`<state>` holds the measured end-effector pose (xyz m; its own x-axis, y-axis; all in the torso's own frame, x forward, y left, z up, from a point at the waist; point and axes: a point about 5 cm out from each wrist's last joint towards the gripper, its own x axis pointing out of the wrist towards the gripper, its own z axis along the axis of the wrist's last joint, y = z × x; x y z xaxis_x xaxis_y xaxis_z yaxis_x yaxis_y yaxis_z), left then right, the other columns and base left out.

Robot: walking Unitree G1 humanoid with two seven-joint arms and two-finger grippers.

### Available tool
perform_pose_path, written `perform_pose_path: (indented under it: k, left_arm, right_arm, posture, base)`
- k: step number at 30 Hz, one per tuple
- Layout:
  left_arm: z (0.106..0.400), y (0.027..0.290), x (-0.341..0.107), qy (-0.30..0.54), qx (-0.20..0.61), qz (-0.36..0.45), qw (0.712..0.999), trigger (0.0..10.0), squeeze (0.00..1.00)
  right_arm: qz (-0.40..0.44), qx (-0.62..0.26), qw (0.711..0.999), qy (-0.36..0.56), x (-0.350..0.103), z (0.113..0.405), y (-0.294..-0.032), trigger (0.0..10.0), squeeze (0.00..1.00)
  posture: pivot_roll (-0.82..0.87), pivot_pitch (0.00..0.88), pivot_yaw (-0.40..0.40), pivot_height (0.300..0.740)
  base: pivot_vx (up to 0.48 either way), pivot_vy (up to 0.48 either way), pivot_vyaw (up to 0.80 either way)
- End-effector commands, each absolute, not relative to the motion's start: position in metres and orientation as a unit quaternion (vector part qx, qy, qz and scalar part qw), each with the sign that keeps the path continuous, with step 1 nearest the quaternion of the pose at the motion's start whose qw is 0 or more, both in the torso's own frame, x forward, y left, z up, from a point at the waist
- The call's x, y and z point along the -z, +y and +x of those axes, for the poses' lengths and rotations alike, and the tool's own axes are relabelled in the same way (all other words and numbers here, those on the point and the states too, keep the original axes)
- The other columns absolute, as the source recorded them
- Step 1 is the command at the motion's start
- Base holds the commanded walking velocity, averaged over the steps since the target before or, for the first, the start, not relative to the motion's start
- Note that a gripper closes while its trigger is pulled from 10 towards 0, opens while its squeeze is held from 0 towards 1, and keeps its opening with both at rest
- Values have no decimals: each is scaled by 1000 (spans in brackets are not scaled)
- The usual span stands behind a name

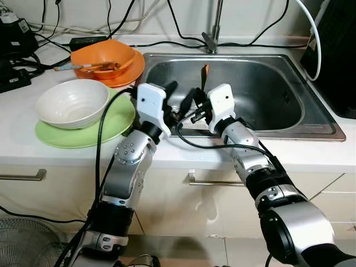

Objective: Kitchen organization

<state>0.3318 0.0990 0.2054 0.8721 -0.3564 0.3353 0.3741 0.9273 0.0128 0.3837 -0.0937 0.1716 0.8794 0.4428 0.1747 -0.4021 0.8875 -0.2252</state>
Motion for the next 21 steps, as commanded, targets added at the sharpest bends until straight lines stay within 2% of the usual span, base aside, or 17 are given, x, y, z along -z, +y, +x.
perform_pose_path:
  k: [1,9,19,20,21]
  left_arm:
    - [334,127,-201,-165,124,-21,978,10000,0]
    - [332,129,-189,-143,117,5,983,10000,0]
    - [323,114,-174,-102,192,9,976,10000,0]
    - [322,113,-172,-95,199,13,975,10000,0]
    - [321,112,-171,-92,206,12,974,10000,0]
  right_arm:
    - [-77,-178,975,-111,-176,388,-114,0,0]
    - [-76,-175,976,-109,-175,388,-119,0,0]
    - [-75,-162,978,-107,-179,392,-122,0,0]
    - [-76,-155,979,-105,-181,393,-123,7490,0]
    - [-76,-152,980,-104,-182,394,-124,10000,0]
  posture:
    - [1,53,26,740]
    - [-3,61,22,740]
    - [-1,64,15,740]
    - [-1,64,15,740]
    - [-1,64,15,740]
  base:
    - [0,0,0]
    - [0,0,0]
    - [0,0,0]
    - [0,0,0]
    - [0,0,0]
